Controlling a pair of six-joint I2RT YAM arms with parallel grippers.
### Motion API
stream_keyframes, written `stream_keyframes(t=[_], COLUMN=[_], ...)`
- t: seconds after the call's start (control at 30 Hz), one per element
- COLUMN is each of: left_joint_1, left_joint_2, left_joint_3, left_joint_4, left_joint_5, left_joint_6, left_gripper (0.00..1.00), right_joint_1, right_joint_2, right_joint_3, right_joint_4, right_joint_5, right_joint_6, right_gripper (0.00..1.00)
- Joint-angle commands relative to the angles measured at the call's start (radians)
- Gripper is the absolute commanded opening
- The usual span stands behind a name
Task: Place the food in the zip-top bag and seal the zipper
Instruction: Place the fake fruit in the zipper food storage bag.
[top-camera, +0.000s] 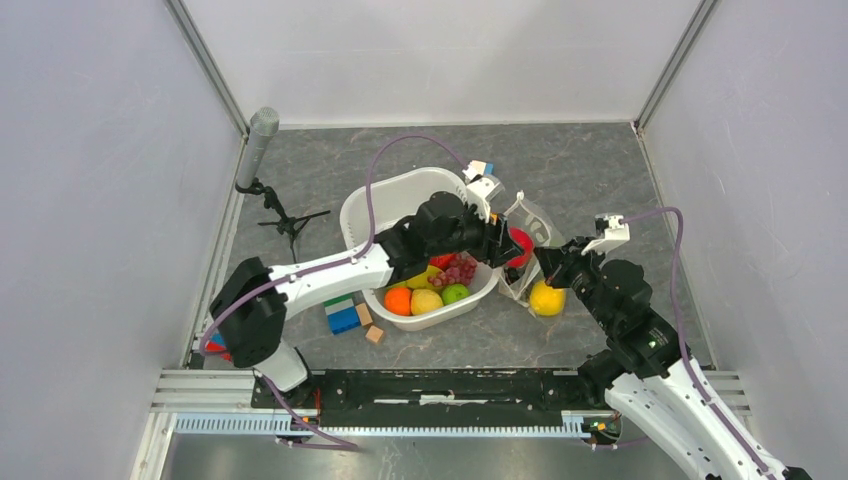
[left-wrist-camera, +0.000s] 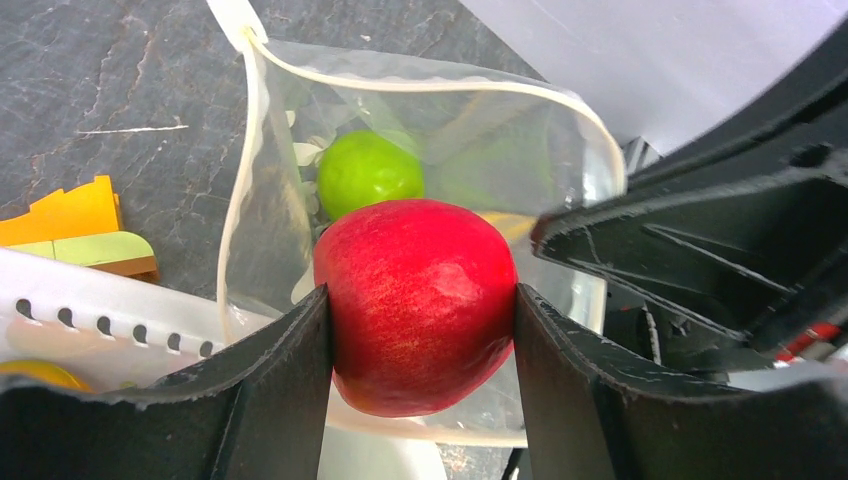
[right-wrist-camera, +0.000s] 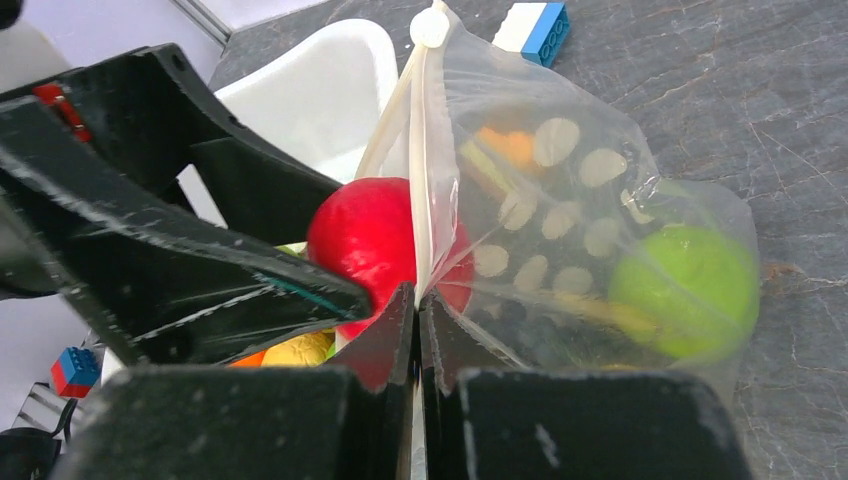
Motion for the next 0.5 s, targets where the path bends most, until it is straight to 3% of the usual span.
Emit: stream_keyframes(t=[0.0,0.47], left_joint_1=[-0.009,-0.010], left_joint_2=[0.041,0.068], left_joint_3=[0.086,0.148], left_joint_4=[0.025,-0.085], left_joint_5=[-0.040,0.010], left_joint_6=[-0.016,0.025], left_gripper=[0.51,0.95], right_joint_1=[0.002,0.002], right_joint_2=[-0.018,-0.013], right_joint_3=[0.016,0.007], right_joint_4=[0.021,0.020], right_joint_5=[0.008,0.025], right_joint_6=[-0.014,-0.011], right_gripper=[0.04,0.05])
